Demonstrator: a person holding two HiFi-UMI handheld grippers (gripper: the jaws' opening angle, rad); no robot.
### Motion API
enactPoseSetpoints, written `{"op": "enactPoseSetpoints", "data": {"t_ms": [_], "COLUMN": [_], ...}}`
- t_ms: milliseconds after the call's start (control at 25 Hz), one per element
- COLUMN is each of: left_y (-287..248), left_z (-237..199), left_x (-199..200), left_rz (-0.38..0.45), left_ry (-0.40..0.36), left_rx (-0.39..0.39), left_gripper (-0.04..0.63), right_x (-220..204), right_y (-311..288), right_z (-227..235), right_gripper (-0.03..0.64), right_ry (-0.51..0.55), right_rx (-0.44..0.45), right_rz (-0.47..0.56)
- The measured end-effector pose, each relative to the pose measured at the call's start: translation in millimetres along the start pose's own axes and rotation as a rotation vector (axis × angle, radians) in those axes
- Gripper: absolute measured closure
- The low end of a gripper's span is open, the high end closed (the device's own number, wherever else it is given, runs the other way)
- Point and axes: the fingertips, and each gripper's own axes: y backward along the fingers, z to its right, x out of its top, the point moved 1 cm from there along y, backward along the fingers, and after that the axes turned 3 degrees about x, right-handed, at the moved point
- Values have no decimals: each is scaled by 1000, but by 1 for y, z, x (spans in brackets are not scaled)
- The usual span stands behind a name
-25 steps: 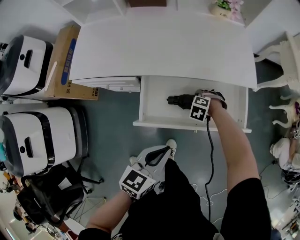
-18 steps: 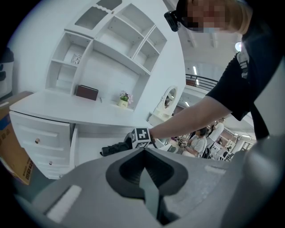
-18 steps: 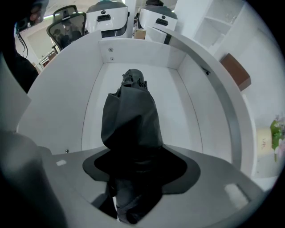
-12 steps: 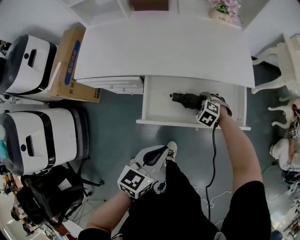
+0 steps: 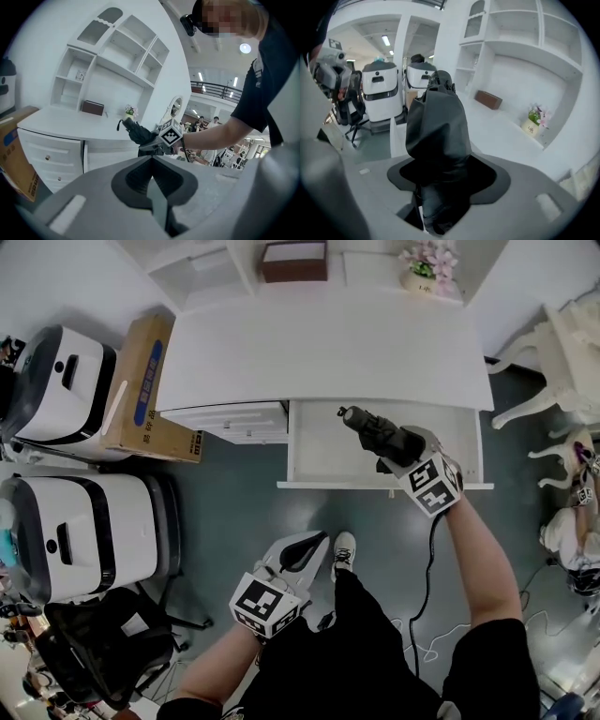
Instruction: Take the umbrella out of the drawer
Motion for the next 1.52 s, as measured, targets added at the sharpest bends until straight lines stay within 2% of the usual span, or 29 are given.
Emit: {"op": "enactPoseSetpoints", "data": {"t_ms": [320, 640, 1080, 1520], "left_y": [46, 118, 221, 282], "left_z": [-6, -8, -13, -10], "left_x": [11, 9, -5, -30], "left_rz": [50, 86, 111, 98], "left_ry": [-49, -86, -138, -138], "left_rx": [-56, -103, -153, -212], "left_gripper": [595, 595, 595, 595], "right_x": [69, 96, 126, 126], "right_y": [78, 139, 196, 227], "right_z": [-35, -123, -261, -369], "right_gripper": [313, 313, 311, 311], "right_ry": [-313, -591, -693, -778], "right_rx": [-112, -154, -235, -280], "right_rz": [291, 491, 595, 609]}}
